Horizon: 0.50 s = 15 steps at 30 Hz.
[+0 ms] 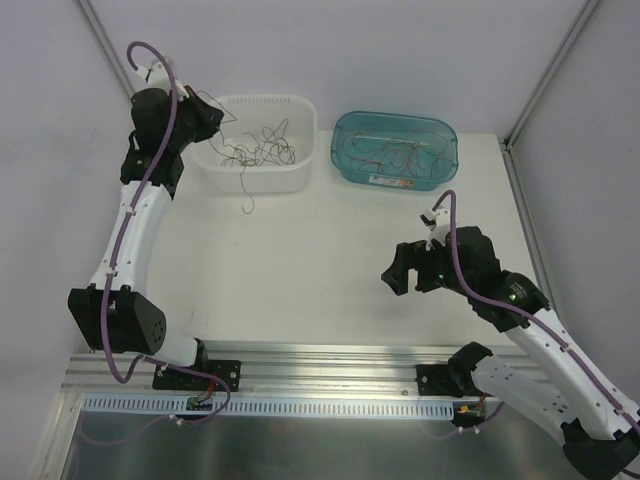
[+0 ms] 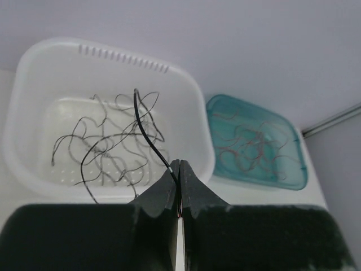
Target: Untangle the cables
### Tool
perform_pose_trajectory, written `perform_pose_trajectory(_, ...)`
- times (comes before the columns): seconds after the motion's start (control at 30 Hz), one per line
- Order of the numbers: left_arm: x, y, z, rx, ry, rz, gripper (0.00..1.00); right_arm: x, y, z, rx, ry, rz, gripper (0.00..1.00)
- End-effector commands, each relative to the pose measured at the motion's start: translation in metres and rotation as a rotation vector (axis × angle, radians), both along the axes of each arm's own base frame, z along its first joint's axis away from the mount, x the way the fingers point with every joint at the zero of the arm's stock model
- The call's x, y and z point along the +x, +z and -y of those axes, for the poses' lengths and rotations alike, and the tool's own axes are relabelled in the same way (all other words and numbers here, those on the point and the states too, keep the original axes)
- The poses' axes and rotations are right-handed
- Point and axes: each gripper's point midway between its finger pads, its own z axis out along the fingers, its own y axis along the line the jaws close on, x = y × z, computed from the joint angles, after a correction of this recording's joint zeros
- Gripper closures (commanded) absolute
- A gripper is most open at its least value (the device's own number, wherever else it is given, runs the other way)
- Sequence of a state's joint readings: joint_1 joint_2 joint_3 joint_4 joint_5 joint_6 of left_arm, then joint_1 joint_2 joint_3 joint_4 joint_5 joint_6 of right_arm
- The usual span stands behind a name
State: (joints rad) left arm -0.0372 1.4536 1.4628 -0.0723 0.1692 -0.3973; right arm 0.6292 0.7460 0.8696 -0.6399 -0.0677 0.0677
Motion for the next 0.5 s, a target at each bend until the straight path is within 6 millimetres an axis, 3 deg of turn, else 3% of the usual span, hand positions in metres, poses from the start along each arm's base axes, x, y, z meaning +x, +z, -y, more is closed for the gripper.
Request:
perform_pose_trajectory(0.0,-0.016,0.063,0.016,-0.203,-0.050,0.023,1.00,0.001,0.022,-0.005,0.054,0.005,0.049,0.02)
perform_pose_trajectory(0.07,-0.008,0.079,0.020,-0.252,-0.058,0.039,1.00,0.002,0.020,-0.003,0.047,-0.002,0.049,0.02)
perform_pose_trajectory(0.1,-0.006,0.100,0.020,-0.259,-0.060,0.083,1.00,0.002,0.020,-0.003,0.046,-0.004,0.048,0.02)
perform_pose_trajectory(0.17,0.011,0.103,0.018,-0.270,-0.044,0.087,1.00,0.003,0.019,-0.003,0.040,-0.001,0.049,0.02)
perform_pose_trajectory(0.2,0.012,0.124,0.018,-0.277,-0.048,0.129,1.00,0.003,0.018,-0.003,0.035,-0.001,0.044,0.02)
perform_pose_trajectory(0.27,0.026,0.129,0.017,-0.292,-0.040,0.139,1.00,0.004,0.017,-0.003,0.028,-0.001,0.043,0.02)
perform_pose_trajectory(0.3,0.027,0.145,0.016,-0.292,-0.037,0.177,1.00,0.004,0.016,-0.002,0.023,-0.006,0.043,0.02)
perform_pose_trajectory(0.37,0.047,0.138,0.011,-0.275,-0.005,0.176,1.00,0.005,0.013,-0.001,0.017,-0.011,0.042,0.02)
perform_pose_trajectory(0.4,0.051,0.147,0.009,-0.266,0.000,0.204,1.00,0.005,0.012,-0.001,0.012,-0.011,0.040,0.02)
perform_pose_trajectory(0.47,0.078,0.125,0.001,-0.218,0.043,0.185,1.00,0.005,0.011,-0.001,0.006,-0.008,0.035,0.02)
